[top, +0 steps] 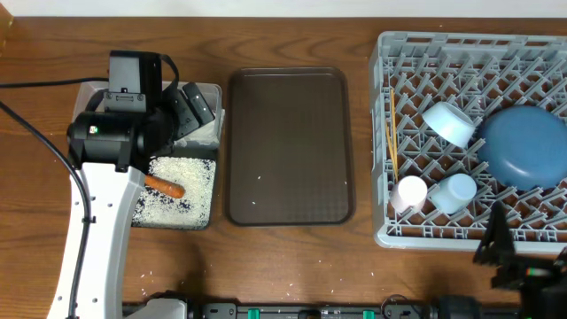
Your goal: Sort waste into correct bins and load items into the dishwasher rack
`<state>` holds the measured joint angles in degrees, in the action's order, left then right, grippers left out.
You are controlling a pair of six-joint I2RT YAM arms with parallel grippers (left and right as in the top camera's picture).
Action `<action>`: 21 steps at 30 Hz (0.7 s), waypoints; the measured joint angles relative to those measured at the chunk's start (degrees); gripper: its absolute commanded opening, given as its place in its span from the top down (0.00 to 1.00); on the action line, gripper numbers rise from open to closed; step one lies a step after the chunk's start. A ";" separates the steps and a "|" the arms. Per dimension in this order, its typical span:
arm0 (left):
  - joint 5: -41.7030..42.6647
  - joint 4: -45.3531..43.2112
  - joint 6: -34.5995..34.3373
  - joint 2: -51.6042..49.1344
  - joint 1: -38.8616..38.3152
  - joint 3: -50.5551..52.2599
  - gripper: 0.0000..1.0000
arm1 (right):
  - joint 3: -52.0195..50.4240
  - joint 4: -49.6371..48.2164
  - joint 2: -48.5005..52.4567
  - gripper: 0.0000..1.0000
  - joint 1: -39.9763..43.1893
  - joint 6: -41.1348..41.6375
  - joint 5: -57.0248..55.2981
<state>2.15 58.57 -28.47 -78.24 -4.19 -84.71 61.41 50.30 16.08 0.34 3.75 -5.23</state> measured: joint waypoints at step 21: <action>0.00 -0.02 0.00 0.00 0.00 0.00 0.01 | -47.54 -47.56 -15.34 0.01 0.59 5.90 3.04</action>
<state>2.15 58.54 -28.47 -78.24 -4.19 -84.71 13.87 2.74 0.73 0.93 9.65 -2.20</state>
